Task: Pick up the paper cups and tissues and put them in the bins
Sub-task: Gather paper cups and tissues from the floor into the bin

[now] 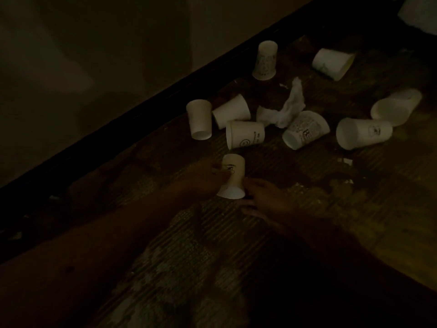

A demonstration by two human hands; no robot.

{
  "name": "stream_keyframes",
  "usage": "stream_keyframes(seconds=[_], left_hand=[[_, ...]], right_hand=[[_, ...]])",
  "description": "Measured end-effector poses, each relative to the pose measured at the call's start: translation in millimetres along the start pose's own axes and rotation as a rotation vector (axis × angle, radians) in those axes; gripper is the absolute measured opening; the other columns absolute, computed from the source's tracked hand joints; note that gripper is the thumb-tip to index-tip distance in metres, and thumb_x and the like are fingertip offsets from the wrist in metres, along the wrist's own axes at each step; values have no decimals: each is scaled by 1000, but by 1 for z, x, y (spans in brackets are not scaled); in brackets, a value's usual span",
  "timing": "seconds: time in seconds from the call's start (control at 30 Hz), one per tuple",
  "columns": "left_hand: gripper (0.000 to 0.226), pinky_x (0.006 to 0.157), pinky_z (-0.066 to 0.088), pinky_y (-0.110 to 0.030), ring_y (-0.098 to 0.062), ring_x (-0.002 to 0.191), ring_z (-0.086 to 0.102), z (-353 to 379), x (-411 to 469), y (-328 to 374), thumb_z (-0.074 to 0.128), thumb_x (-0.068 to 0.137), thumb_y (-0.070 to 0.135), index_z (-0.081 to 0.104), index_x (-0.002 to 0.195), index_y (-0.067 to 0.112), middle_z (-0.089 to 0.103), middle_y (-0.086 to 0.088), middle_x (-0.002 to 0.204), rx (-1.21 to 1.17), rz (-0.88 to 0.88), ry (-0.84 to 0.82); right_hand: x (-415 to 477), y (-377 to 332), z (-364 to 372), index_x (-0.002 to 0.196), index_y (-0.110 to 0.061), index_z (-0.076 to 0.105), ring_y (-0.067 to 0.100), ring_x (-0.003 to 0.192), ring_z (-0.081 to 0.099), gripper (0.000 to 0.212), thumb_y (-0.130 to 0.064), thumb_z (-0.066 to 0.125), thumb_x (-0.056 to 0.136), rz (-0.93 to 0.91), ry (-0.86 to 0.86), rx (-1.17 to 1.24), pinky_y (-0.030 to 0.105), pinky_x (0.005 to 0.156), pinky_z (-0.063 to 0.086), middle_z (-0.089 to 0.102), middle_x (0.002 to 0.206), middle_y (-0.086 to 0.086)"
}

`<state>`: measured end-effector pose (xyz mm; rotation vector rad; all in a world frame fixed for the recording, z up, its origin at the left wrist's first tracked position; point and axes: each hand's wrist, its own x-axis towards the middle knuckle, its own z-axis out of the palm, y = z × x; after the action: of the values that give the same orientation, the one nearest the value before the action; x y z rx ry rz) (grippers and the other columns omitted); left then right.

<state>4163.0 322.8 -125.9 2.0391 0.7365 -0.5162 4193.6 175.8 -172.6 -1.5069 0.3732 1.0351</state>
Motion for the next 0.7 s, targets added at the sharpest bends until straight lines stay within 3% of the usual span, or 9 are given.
stream_keyframes(seconds=[0.13, 0.23, 0.27, 0.33, 0.43, 0.5, 0.6, 0.7], left_hand=[[25, 60, 47, -24, -15, 84, 59, -7, -3, 5, 57, 96, 32, 60, 113, 14, 62, -9, 108, 30, 11, -13], [23, 75, 55, -34, -22, 93, 63, -23, -6, 6, 62, 93, 27, 61, 111, 12, 62, -11, 111, 80, 11, -124], [28, 79, 55, -34, -22, 95, 62, -30, -8, 6, 65, 91, 26, 58, 115, 14, 62, -11, 114, 123, 24, -184], [58, 83, 50, -26, -16, 103, 59, -43, -10, 3, 74, 83, 29, 46, 133, 22, 57, -8, 128, 431, 146, -225], [110, 103, 31, -26, -21, 139, 30, -59, -10, 2, 80, 72, 44, 7, 154, 29, 19, -4, 158, 841, 419, -268], [114, 102, 29, -23, -17, 141, 25, -60, -12, 10, 78, 69, 55, 5, 154, 32, 16, 1, 159, 834, 577, -359], [101, 88, 35, -11, -5, 126, 41, -49, -17, 24, 74, 67, 65, 18, 148, 44, 38, 13, 147, 676, 706, -503], [93, 97, 40, -22, -4, 126, 44, -35, -15, 29, 75, 66, 65, 26, 144, 46, 42, 18, 144, 529, 736, -606]], right_hand=[[0, 1, 4, 111, -21, 49, 21, 88, 64, 44, -44, 72, 81, 67, 35, 43, 34, 61, 56, 60, 110, 6], [-4, 5, 0, 109, -20, 54, 22, 87, 66, 46, -39, 78, 75, 20, 60, 104, 40, 70, 60, 61, 103, 5], [-8, 6, -3, 112, -19, 57, 19, 84, 65, 45, -38, 77, 77, -10, 56, 71, 37, 70, 59, 62, 99, 2], [-17, 8, -7, 105, -20, 63, 16, 85, 64, 34, -34, 76, 78, -77, 48, 13, 27, 64, 55, 65, 101, 1], [-36, 3, -10, 96, -23, 60, 7, 77, 58, 28, -28, 79, 76, -144, 94, -62, 12, 46, 46, 61, 92, -7], [-49, -5, -7, 107, -21, 54, 3, 78, 54, 45, -28, 82, 72, -191, 139, -161, 13, 50, 44, 56, 93, -10], [-65, -25, -5, 109, -18, 56, 4, 75, 62, 50, -24, 85, 68, -215, 179, -233, 18, 58, 49, 62, 101, -3], [-85, -57, -8, 99, -27, 66, 5, 74, 70, 42, -27, 87, 62, -190, 162, -363, 22, 61, 56, 74, 88, -6]])
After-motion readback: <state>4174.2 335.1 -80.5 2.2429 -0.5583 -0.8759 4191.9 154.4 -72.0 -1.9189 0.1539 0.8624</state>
